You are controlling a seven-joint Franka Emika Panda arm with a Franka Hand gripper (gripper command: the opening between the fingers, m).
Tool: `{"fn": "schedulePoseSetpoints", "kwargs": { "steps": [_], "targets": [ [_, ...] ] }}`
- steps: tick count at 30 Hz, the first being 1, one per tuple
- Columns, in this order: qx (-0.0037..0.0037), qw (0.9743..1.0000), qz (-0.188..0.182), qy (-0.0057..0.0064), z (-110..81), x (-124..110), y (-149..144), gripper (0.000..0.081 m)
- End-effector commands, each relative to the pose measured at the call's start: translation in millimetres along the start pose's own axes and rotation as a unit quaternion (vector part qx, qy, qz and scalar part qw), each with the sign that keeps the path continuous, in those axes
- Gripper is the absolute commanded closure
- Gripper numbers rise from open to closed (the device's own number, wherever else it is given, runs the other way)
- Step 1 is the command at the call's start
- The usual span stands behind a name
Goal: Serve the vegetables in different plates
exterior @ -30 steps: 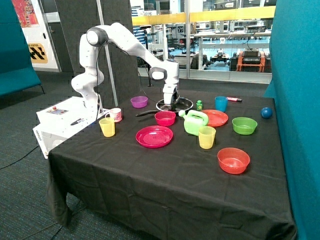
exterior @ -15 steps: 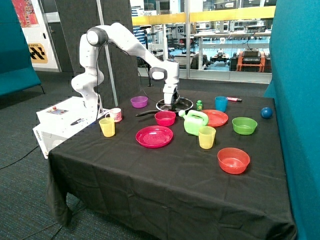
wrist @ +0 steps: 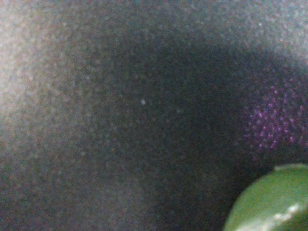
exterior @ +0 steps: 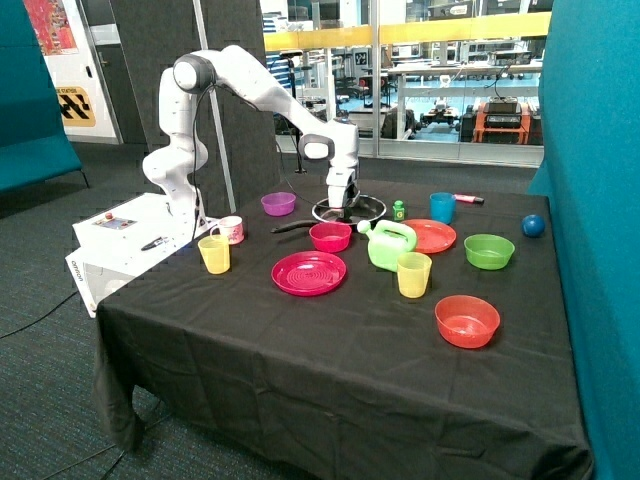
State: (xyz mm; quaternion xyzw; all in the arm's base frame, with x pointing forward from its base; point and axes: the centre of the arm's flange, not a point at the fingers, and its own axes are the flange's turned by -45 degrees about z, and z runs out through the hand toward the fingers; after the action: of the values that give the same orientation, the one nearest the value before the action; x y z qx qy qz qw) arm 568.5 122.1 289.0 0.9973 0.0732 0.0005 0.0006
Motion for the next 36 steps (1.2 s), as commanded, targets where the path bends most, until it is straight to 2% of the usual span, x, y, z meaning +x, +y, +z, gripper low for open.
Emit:
{"fn": "schedulePoseSetpoints", "kwargs": {
  "steps": [1,5,18,36],
  "targets": [
    [0.00066,1.0000,0.002,-0.0005,0.6,-7,1,0.0808],
    [0.00066,1.0000,0.002,-0.0005,-3.8,-11,0,0.0808],
    [0.00066,0.9999,-0.013,-0.0005,-38.9,-8,-1,0.0808],
    [0.00067,0.9998,-0.022,-0.0004,-106.7,6,23,0.0808]
  ]
}}
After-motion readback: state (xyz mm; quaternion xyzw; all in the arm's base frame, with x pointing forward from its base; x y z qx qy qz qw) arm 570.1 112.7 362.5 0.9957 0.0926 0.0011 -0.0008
